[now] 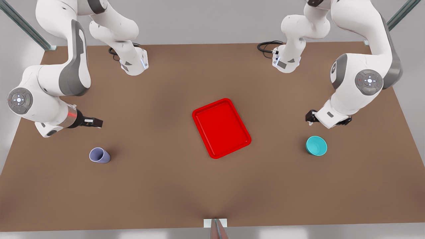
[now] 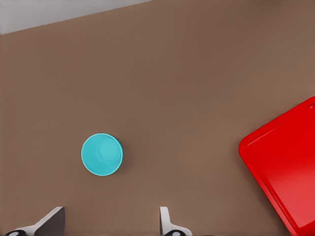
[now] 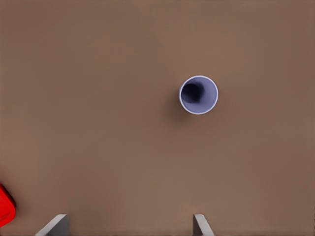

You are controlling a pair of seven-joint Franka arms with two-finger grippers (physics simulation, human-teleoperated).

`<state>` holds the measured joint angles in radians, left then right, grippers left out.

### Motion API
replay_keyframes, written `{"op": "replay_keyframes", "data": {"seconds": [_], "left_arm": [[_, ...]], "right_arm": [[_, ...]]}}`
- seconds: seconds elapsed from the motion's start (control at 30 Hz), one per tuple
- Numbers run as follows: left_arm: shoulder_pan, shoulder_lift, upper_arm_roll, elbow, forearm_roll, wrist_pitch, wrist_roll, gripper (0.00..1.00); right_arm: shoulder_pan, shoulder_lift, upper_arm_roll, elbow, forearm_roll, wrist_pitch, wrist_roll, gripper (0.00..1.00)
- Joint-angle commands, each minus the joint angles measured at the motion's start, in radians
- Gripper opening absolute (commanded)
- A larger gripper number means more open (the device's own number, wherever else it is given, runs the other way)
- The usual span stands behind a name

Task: Place the bowl on the tray with the left arm and the cup on the tray with the right arm

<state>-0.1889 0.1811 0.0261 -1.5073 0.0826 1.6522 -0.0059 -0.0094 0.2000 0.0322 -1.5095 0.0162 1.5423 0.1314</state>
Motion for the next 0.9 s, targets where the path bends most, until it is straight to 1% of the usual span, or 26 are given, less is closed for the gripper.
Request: {"op": "replay_keyframes", "data": {"seconds": [0.0, 0.07, 0.1, 0.17, 0.2, 0.23, 0.27, 0.3, 0.33, 0.43, 0.47, 0.7, 0.73, 0.77, 0.8, 0.83, 0.87], "left_arm": [[0.000, 0.000, 0.000, -0.004, 0.005, 0.000, -0.003, 1.00], [0.011, 0.028, 0.002, -0.037, 0.005, 0.001, -0.005, 1.00], [0.037, 0.023, 0.002, -0.104, 0.005, 0.017, -0.002, 1.00], [0.175, 0.077, 0.002, -0.220, -0.012, 0.193, 0.055, 1.00], [0.225, 0.116, 0.002, -0.220, -0.036, 0.231, 0.122, 1.00], [0.308, 0.204, 0.011, -0.218, -0.106, 0.248, 0.221, 1.00], [0.331, 0.236, 0.015, -0.224, -0.119, 0.276, 0.274, 1.00], [0.338, 0.253, 0.041, -0.261, -0.124, 0.339, 0.340, 1.00], [0.344, 0.259, 0.043, -0.307, -0.138, 0.412, 0.340, 1.00], [0.345, 0.307, 0.055, -0.309, -0.201, 0.457, 0.325, 1.00], [0.345, 0.343, 0.055, -0.309, -0.222, 0.492, 0.327, 1.00], [0.345, 0.425, 0.055, -0.307, -0.234, 0.534, 0.328, 1.00], [0.344, 0.434, 0.054, -0.306, -0.247, 0.549, 0.328, 0.92], [0.344, 0.439, 0.054, -0.307, -0.251, 0.548, 0.328, 0.62], [0.344, 0.440, 0.054, -0.307, -0.251, 0.546, 0.327, 0.39], [0.344, 0.445, 0.054, -0.307, -0.251, 0.549, 0.327, 0.36], [0.344, 0.448, 0.054, -0.306, -0.251, 0.549, 0.325, 0.31]], "right_arm": [[0.000, 0.001, 0.000, 0.000, -0.001, -0.001, -0.001, 1.00], [0.000, -0.001, 0.000, 0.000, 0.001, -0.001, -0.001, 1.00], [-0.001, -0.001, 0.000, 0.000, 0.001, -0.001, -0.002, 1.00], [-0.001, -0.001, 0.000, 0.000, 0.001, -0.001, -0.003, 1.00], [-0.001, 0.001, 0.000, 0.000, 0.001, -0.001, -0.003, 1.00], [-0.001, 0.001, 0.000, 0.000, 0.001, -0.001, -0.003, 1.00], [-0.003, -0.001, 0.000, -0.002, 0.001, -0.002, -0.004, 1.00], [-0.004, 0.001, 0.000, 0.000, 0.001, -0.001, -0.004, 1.00], [-0.004, -0.001, 0.000, 0.000, 0.001, -0.001, -0.004, 1.00], [-0.001, -0.001, 0.000, 0.000, 0.001, -0.002, -0.004, 1.00], [-0.001, 0.001, 0.000, 0.000, 0.001, -0.002, -0.004, 1.00], [-0.001, 0.001, 0.000, 0.000, 0.002, -0.002, -0.003, 1.00], [-0.001, 0.001, 0.000, 0.000, 0.001, -0.002, -0.003, 1.00], [-0.001, -0.001, 0.000, 0.000, 0.002, -0.002, -0.003, 1.00], [-0.001, 0.001, 0.000, 0.000, 0.002, -0.002, -0.003, 1.00], [-0.001, 0.001, 0.000, 0.000, 0.002, -0.002, -0.003, 1.00], [-0.003, 0.001, 0.000, 0.000, 0.002, -0.002, -0.003, 1.00]]}}
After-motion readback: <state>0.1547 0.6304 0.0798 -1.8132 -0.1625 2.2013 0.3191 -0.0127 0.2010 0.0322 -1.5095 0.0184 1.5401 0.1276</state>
